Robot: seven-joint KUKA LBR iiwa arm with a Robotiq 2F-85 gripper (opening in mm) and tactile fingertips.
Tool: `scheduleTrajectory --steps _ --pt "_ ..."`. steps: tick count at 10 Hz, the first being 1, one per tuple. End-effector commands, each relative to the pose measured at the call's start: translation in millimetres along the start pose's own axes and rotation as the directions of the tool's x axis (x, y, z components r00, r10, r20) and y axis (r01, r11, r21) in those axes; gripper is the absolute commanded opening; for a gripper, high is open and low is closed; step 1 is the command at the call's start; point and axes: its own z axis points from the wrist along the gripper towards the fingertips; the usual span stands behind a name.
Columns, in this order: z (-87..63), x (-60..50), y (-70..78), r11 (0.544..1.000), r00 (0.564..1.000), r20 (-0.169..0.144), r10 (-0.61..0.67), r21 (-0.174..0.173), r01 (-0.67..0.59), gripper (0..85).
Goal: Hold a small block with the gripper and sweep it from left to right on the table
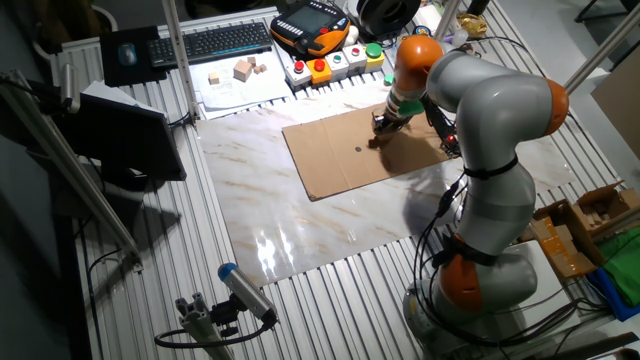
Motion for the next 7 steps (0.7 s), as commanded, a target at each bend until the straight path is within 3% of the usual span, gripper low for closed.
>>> scheduleTrajectory --steps 1,7 --pt "-0.1 -0.5 1.2 1.000 1.000 0.000 -0.003 0.000 0.003 0.7" --pt "0.4 -1.5 11.0 1.000 1.000 0.009 -0.012 -0.002 0.012 0.7"
